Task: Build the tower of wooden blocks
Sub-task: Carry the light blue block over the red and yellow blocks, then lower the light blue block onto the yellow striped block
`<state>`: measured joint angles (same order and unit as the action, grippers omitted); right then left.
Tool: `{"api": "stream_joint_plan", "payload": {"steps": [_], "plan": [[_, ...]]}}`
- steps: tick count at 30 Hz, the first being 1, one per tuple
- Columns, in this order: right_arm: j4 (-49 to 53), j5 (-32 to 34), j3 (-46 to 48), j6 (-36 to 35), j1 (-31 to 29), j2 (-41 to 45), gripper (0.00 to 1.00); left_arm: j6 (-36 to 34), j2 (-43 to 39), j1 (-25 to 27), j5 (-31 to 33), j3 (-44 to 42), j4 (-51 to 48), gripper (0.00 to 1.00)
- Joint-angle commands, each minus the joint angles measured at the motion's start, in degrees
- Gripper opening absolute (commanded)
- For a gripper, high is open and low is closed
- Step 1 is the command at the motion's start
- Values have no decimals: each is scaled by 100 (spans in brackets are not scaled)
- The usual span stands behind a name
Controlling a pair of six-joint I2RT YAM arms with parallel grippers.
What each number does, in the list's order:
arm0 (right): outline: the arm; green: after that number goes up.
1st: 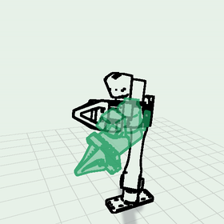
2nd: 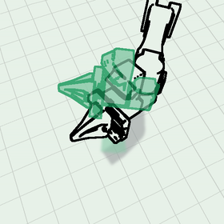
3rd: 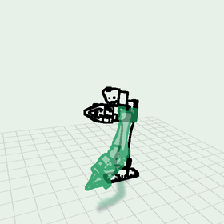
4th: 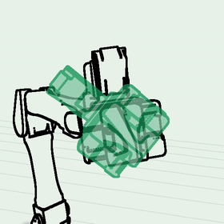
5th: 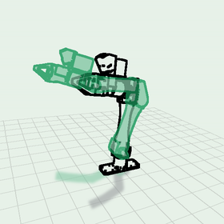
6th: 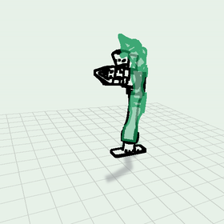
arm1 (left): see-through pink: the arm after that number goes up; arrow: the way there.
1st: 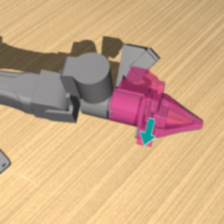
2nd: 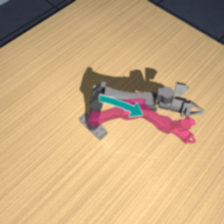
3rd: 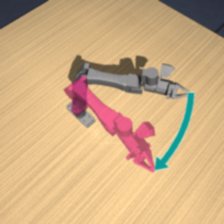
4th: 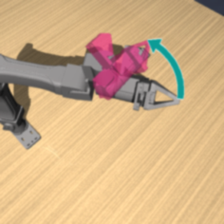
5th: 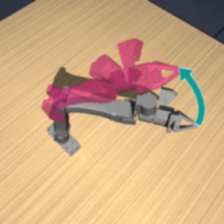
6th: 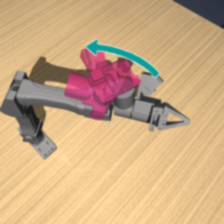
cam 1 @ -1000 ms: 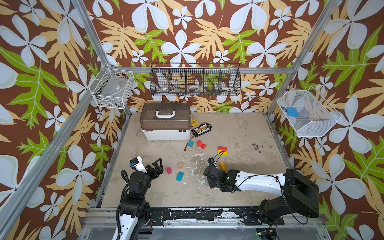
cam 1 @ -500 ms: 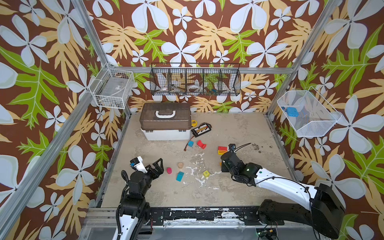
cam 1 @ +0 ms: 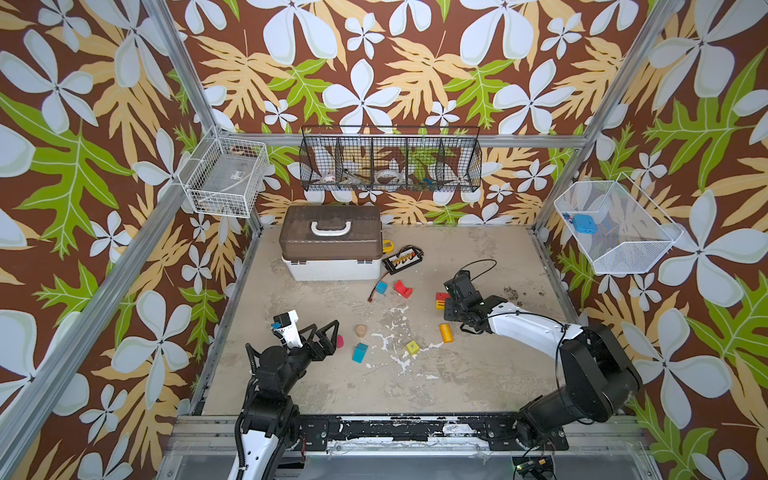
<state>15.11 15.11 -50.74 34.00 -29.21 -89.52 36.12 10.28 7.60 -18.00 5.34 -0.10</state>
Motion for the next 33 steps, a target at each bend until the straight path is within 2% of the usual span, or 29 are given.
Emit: {"api": "stream_joint_plan", "payload": {"steps": [1,5,19,33], "plan": [[-157,-112,-182,-254,47,-203,10,-105,15,100,-496,-33,535,100],[-134,-160,-415,-356,110,-449,10,-148,188,244,-508,-53,726,100],[-204,-562,-601,-438,381,-677,11,-140,372,251,-179,-7,612,100],[-196,-518,-709,-420,381,-926,17,-130,344,246,-107,2,559,100]]}}
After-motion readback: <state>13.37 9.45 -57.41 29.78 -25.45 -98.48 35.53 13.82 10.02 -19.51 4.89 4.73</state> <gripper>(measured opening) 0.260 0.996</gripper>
